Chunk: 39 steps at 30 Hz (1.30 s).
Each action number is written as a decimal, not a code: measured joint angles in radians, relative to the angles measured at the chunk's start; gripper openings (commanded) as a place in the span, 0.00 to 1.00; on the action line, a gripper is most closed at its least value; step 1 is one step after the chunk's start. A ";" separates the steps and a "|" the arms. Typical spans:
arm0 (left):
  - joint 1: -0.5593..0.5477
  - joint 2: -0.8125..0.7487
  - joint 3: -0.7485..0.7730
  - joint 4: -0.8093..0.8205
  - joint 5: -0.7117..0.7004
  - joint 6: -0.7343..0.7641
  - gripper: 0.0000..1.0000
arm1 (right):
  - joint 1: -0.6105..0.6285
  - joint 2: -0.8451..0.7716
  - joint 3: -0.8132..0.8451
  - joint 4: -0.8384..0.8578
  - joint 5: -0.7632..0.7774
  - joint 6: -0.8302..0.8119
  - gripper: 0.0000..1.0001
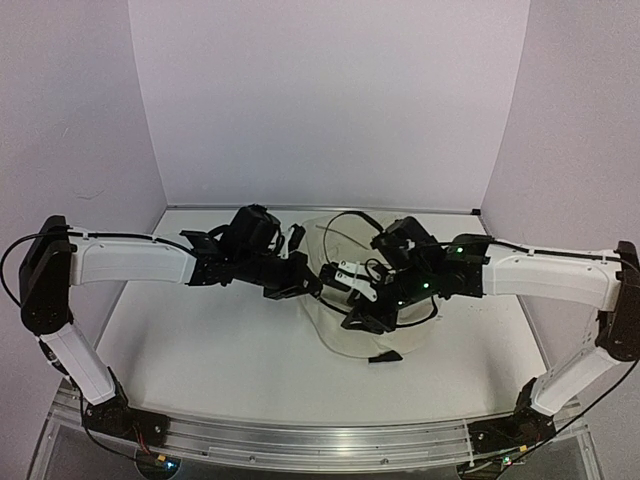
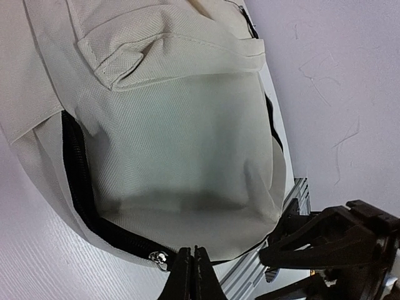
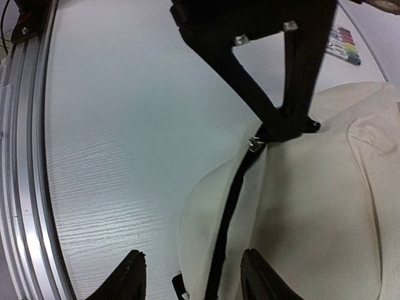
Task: Pack the student bag
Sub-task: Zip the student bag at the center of the board.
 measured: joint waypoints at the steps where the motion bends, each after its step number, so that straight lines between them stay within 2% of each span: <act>1: 0.000 -0.001 0.000 0.000 0.000 -0.001 0.00 | 0.005 0.022 0.001 0.017 0.002 0.008 0.44; 2: 0.000 -0.002 -0.001 0.000 0.000 -0.003 0.00 | 0.010 0.043 0.002 0.034 0.006 0.016 0.41; 4: 0.000 -0.004 -0.001 0.000 0.000 -0.005 0.00 | 0.014 0.077 0.002 0.060 0.018 0.029 0.27; 6: 0.000 -0.007 -0.004 0.000 -0.002 -0.007 0.00 | 0.014 0.098 0.002 0.079 0.040 0.034 0.21; 9: 0.000 -0.014 -0.015 0.002 -0.004 -0.012 0.00 | 0.014 0.104 0.002 0.100 0.074 0.042 0.03; 10: 0.000 -0.016 -0.018 0.003 -0.005 -0.015 0.00 | 0.014 0.104 0.002 0.106 0.087 0.045 0.00; 16: 0.000 -0.025 -0.029 0.009 -0.014 -0.024 0.00 | 0.015 0.095 -0.017 0.131 0.151 0.039 0.00; 17: 0.000 -0.025 -0.029 0.009 -0.015 -0.024 0.00 | 0.015 0.088 -0.028 0.136 0.157 0.038 0.01; 18: 0.000 -0.025 -0.029 0.010 -0.016 -0.024 0.00 | 0.015 0.079 -0.039 0.138 0.163 0.037 0.13; 19: 0.000 -0.026 -0.029 0.010 -0.019 -0.024 0.00 | 0.015 0.068 -0.049 0.137 0.165 0.037 0.32; 20: 0.000 -0.026 -0.029 0.010 -0.020 -0.024 0.00 | 0.015 0.056 -0.054 0.132 0.166 0.038 0.45; 28: 0.000 -0.025 -0.029 0.009 -0.011 -0.024 0.00 | 0.015 0.003 -0.032 0.118 0.145 0.043 0.61; 30: 0.000 -0.025 -0.029 0.010 -0.011 -0.024 0.00 | 0.015 0.011 -0.013 0.115 0.143 0.044 0.61; 36: 0.000 -0.025 -0.029 0.010 -0.015 -0.024 0.00 | 0.015 0.094 0.025 0.129 0.129 0.042 0.50; 37: 0.000 -0.025 -0.029 0.010 -0.019 -0.024 0.00 | 0.015 0.108 0.025 0.130 0.124 0.042 0.43; 39: 0.000 -0.025 -0.029 0.010 -0.025 -0.024 0.00 | 0.015 0.132 0.025 0.130 0.117 0.039 0.17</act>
